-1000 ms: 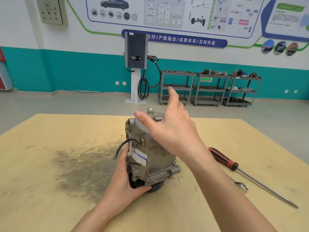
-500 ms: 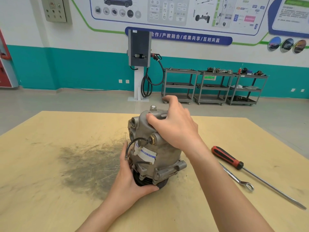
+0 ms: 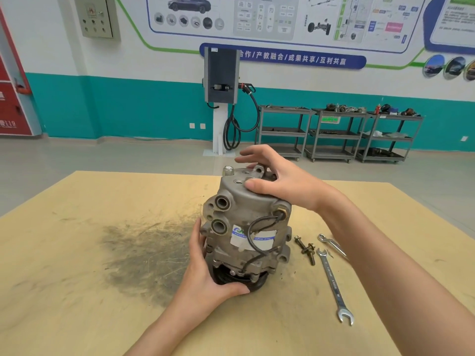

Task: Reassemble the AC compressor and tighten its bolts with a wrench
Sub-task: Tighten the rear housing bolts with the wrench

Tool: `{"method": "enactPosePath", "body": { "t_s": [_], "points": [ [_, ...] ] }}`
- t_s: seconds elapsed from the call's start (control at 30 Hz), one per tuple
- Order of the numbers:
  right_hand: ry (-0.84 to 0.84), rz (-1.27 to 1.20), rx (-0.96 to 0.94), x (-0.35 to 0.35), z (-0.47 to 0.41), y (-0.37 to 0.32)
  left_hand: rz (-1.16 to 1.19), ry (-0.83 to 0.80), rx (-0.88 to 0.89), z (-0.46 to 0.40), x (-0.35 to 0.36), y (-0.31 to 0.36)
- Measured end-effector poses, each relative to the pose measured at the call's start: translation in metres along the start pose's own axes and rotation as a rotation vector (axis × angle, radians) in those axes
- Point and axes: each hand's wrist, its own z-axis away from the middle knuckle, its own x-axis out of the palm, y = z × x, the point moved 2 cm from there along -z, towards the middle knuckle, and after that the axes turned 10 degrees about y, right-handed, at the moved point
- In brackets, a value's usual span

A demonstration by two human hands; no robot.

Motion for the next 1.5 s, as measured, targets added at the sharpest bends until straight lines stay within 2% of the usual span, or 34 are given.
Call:
{"method": "enactPosePath", "body": {
  "t_s": [0.27, 0.47, 0.57, 0.67, 0.77, 0.9, 1.33, 1.5],
  "points": [
    [-0.142, 0.012, -0.088, -0.004, -0.015, 0.003, -0.004, 0.006, -0.034, 0.001, 0.0, 0.008],
    [-0.2, 0.053, -0.024, -0.006, -0.016, 0.002, -0.019, 0.007, -0.068, 0.0, 0.001, 0.007],
    [-0.151, 0.069, 0.026, -0.011, -0.008, 0.004, -0.015, -0.004, -0.067, -0.002, 0.002, 0.006],
    [-0.016, 0.038, 0.099, -0.01, 0.002, -0.001, -0.013, -0.019, -0.074, -0.002, 0.002, 0.005],
    [0.089, -0.023, 0.107, -0.004, 0.007, -0.005, 0.001, -0.034, -0.079, -0.001, 0.001, 0.006],
    [0.145, -0.041, 0.114, -0.002, 0.008, -0.002, 0.019, -0.044, -0.109, 0.0, 0.002, 0.008],
    [0.084, -0.044, 0.101, -0.006, 0.006, -0.004, 0.036, -0.039, -0.108, -0.001, 0.002, 0.007],
    [0.026, -0.135, 0.102, -0.009, 0.002, 0.002, -0.006, 0.001, -0.118, -0.001, 0.0, 0.006]
  ]
}}
